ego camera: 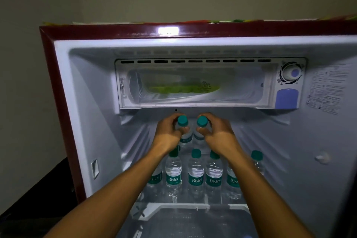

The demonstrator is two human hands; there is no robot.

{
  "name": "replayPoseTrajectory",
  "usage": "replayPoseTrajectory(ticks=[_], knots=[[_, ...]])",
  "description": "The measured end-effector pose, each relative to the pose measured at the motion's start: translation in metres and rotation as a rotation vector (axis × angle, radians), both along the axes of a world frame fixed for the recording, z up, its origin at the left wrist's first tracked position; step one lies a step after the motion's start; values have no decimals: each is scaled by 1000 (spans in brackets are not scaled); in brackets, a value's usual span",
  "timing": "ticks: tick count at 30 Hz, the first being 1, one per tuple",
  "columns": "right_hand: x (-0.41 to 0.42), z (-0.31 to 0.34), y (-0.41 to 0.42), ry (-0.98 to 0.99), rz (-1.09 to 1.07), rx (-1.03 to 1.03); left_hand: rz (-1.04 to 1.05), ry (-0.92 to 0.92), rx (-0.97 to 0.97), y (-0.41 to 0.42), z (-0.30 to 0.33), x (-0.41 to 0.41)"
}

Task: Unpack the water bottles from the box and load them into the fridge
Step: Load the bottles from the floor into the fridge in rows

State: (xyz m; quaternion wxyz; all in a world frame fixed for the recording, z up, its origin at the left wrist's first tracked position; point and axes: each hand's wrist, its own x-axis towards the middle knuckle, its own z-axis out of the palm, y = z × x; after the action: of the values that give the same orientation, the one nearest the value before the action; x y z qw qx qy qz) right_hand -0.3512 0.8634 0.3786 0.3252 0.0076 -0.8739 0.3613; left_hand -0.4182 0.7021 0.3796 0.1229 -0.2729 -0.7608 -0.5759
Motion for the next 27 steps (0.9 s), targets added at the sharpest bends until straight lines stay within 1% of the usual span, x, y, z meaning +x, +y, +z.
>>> replayPoseTrajectory(ticks=[2,5,9,13,16,18,23,27], knots=[[-13,3,6,-58,-35,14,10,6,-42,8,3,-10],[-28,6,16,-97,-20,31,-8,51,-98,17,7,-23],[-45,11,29,-138,-6,100,6,36,-179,29,13,-43],[-64,12,41,-223,-28,191,77,98,-372,40,12,-65],[-79,11,46,-306,-38,174,109,144,-574,50,12,-80],[-87,7,48,-369,-61,200,112,165,-668,56,10,-89],[-104,0,53,-494,-112,254,110,159,-755,67,-2,-106],[-115,-4,54,-514,-140,278,101,153,-811,75,-11,-118]])
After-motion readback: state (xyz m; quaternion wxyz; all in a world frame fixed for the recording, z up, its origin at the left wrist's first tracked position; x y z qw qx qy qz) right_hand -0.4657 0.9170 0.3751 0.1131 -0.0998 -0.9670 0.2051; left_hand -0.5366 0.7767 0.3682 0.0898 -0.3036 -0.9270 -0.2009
